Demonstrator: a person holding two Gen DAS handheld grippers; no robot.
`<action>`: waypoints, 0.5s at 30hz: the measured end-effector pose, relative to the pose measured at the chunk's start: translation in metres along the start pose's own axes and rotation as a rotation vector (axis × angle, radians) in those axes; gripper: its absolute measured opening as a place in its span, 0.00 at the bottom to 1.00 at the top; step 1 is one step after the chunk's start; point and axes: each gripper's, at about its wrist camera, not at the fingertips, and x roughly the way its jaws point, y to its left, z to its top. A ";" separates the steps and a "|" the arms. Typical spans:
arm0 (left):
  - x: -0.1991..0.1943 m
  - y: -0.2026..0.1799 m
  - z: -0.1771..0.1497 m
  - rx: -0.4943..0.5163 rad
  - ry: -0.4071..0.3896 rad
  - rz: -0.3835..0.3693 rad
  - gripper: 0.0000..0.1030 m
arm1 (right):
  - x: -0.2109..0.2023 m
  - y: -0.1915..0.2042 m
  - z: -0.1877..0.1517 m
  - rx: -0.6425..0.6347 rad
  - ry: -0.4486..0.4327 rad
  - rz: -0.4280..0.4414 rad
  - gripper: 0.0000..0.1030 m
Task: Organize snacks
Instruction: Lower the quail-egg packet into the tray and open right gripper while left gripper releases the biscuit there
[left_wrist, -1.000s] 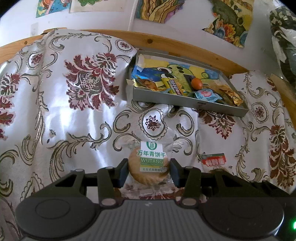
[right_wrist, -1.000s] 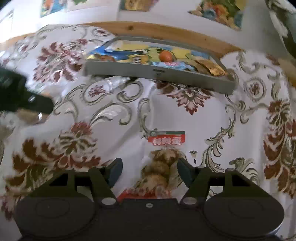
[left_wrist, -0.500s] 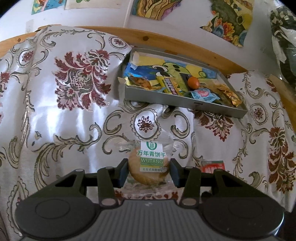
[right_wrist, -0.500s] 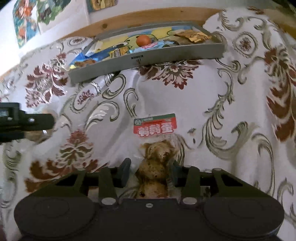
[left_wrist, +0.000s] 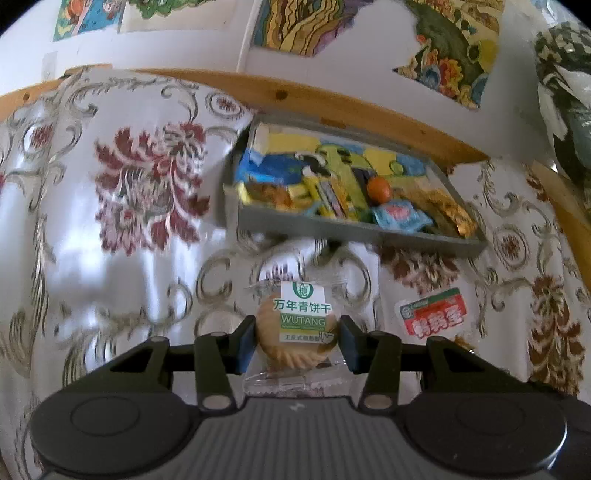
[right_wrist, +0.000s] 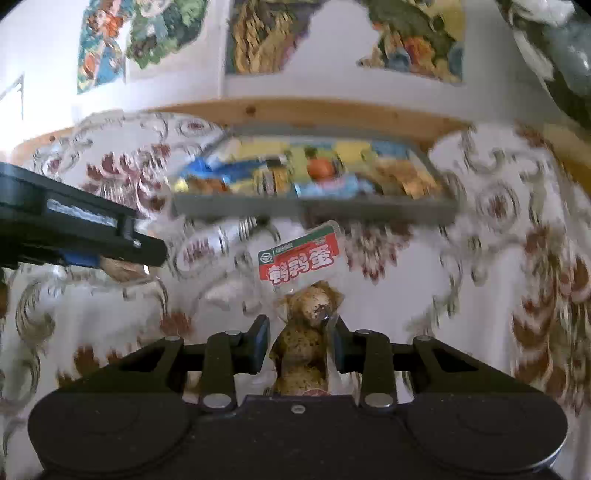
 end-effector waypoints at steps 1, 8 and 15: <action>0.002 -0.001 0.005 0.001 -0.009 0.003 0.49 | 0.002 0.001 0.006 -0.007 -0.016 0.004 0.35; 0.028 -0.008 0.057 0.010 -0.086 0.000 0.49 | 0.039 -0.003 0.071 -0.032 -0.118 0.030 0.35; 0.073 -0.012 0.103 0.023 -0.114 0.008 0.49 | 0.100 -0.028 0.139 -0.061 -0.158 0.012 0.35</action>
